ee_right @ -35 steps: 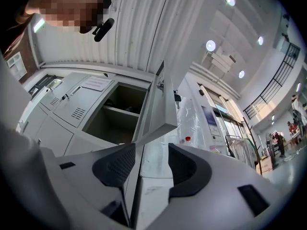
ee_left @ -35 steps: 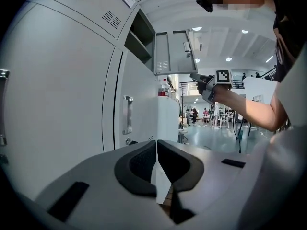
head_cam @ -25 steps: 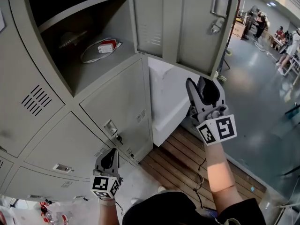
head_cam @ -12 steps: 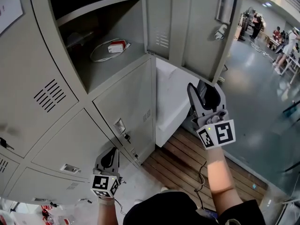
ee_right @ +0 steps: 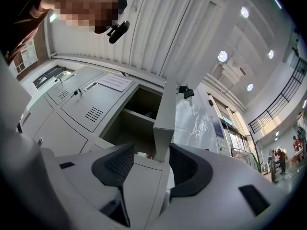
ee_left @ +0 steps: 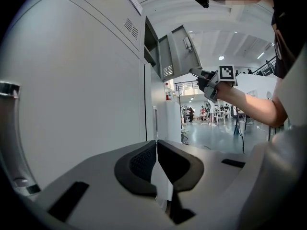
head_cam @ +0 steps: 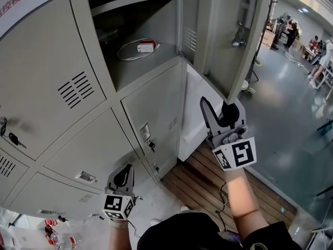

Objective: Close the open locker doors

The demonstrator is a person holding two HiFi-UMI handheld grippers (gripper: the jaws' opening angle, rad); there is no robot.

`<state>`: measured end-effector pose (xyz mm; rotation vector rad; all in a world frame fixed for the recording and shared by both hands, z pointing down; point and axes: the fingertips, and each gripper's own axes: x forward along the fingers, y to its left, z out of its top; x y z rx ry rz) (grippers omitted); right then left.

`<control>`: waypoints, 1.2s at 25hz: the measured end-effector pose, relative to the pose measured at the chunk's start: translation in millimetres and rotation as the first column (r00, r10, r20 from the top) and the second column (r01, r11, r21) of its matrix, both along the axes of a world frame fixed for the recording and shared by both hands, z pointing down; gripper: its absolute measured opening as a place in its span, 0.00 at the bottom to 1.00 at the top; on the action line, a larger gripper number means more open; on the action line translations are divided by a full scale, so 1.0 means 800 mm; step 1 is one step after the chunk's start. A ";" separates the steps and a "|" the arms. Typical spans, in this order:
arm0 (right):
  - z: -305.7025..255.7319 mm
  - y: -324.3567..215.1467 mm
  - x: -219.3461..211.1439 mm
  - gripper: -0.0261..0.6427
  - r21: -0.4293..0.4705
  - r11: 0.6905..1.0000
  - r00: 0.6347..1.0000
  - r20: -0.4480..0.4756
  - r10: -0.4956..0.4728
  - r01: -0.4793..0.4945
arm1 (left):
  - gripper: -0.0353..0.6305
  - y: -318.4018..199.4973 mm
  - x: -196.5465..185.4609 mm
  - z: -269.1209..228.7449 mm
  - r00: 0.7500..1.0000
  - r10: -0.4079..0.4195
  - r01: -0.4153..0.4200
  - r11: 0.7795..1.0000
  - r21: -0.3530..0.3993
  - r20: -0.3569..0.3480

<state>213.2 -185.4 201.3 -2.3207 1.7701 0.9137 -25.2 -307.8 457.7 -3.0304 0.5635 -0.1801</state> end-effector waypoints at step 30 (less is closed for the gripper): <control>-0.012 -0.188 -0.203 0.39 -0.054 0.900 0.896 -0.080 -0.437 0.433 | 0.09 -0.011 -0.226 0.030 0.903 -0.429 0.429 0.901 -0.055 0.016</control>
